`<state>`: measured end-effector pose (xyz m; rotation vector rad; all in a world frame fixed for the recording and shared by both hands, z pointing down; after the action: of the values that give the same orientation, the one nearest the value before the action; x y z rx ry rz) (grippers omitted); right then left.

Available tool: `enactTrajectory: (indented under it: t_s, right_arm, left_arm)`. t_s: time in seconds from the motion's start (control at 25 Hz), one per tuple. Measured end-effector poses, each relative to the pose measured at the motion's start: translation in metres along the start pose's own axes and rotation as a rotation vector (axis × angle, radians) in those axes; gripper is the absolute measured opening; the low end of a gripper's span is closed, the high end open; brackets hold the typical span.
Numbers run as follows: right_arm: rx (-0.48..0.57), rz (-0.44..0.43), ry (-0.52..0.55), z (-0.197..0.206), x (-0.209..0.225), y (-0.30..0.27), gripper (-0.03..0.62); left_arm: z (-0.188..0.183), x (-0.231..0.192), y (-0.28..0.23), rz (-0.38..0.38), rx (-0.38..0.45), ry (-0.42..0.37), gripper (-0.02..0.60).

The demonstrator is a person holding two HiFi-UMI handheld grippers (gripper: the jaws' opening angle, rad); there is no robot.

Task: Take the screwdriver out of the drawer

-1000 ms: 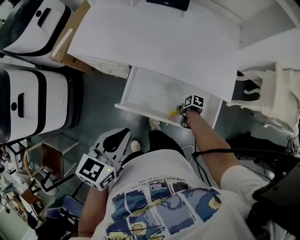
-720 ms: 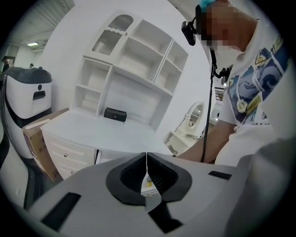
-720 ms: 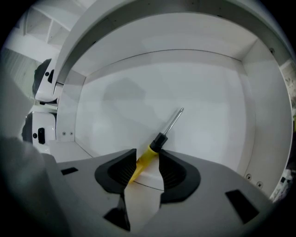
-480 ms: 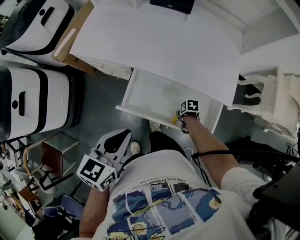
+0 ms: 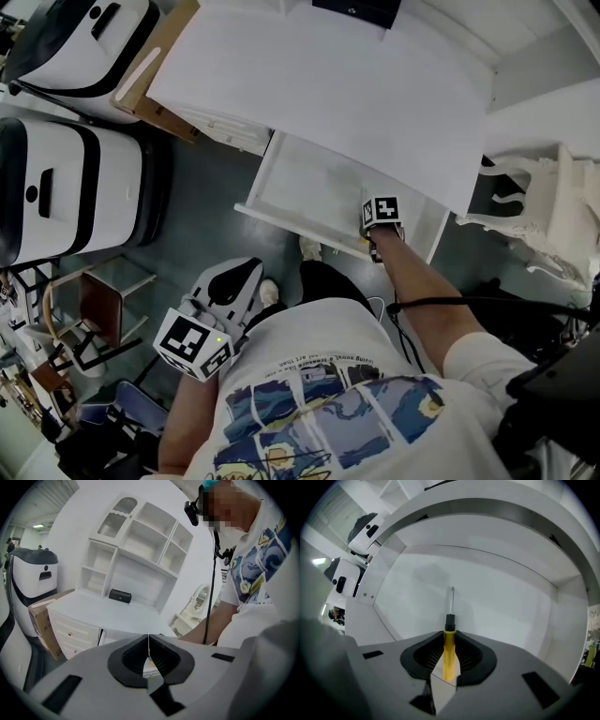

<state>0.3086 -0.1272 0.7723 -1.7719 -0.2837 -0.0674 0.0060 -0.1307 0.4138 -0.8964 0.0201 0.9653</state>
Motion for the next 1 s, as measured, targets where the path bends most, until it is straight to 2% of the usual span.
enactTrajectory:
  t_s: [0.16,0.4,1.0]
  right_arm:
    - [0.022,0.032,0.080,-0.002,-0.001,0.003,0.094]
    - [0.066,0.030,0.156,-0.006,-0.008,0.014,0.092]
    - [0.290,0.119,0.455,-0.002,-0.053,0.084,0.092]
  left_arm:
    - [0.003,0.000,0.001,-0.008,0.014,0.012,0.015]
    - [0.005,0.001,0.005,-0.001,0.030,0.008,0.015]
    - [0.021,0.002,0.039,0.044,0.071,-0.057,0.014]
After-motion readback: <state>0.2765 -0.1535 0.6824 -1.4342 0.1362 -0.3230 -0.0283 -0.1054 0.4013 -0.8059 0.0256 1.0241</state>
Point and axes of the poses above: the fingertips, and each gripper's own axes: y backward along the fingers, x to its right, z out of its underside, the point moved 4 cm from there along y, backward along the fingers, and after that the axes turned 13 degrees about -x, right-handed, at the moved point
